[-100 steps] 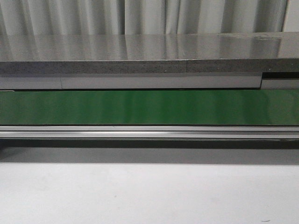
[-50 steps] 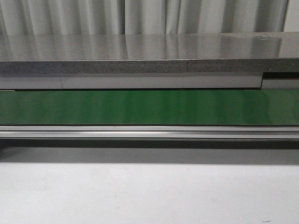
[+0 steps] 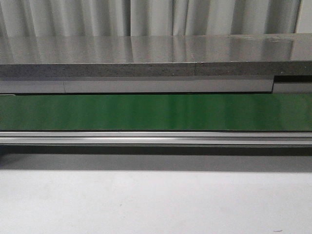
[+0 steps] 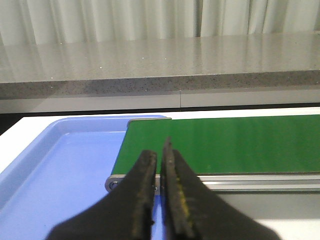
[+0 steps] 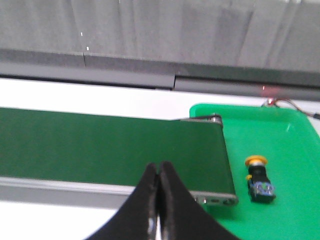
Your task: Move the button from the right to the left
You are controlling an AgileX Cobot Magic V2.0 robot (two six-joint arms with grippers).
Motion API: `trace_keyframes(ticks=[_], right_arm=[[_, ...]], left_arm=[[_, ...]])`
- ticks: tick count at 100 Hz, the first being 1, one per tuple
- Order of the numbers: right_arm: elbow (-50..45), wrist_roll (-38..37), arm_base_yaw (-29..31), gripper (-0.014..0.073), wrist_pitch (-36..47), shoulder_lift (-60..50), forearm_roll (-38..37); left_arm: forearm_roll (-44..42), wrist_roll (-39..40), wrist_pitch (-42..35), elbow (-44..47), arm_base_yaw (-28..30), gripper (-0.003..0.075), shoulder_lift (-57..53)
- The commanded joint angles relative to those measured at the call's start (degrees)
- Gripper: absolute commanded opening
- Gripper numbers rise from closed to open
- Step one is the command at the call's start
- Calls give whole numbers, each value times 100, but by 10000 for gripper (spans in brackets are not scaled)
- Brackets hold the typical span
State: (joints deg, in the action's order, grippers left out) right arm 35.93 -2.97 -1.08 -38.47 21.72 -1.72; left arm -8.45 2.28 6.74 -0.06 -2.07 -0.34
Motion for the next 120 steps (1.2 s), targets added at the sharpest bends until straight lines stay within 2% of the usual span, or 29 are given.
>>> trace_keyframes(ticks=[1,9,22,60,72,91,98,104,120], right_arm=[[683,-25,12,-67,-292,640,-17],[1049,-25,12,-67,-644,1216,-17],[1423,-25,12,-67,-751,1957,-17],[1453,-25,12,-55,-572,3083,-17],[1453,-25,12,62,-610,3145,-17],[1453,-25,12,432,-597,3145,-17],[1453,-25,12,521,-590,3145,-3],[1453,-25,12,549,-576,3145,72],[1501,-25,44,549,-370,3185,172]], left_arm=[[16,49,-459,225,-50,5,-192],[16,49,-459,225,-50,5,-192],[16,49,-459,225,-50,5,-192],[16,49,-459,225,-50,5,-192],[16,49,-459,225,-50,5,-192],[16,49,-459,225,-50,5,-192],[16,49,-459,225,-50,5,-192],[16,49,-459,225,-50,5,-192],[16,49,-459,225,-50,5,-192]])
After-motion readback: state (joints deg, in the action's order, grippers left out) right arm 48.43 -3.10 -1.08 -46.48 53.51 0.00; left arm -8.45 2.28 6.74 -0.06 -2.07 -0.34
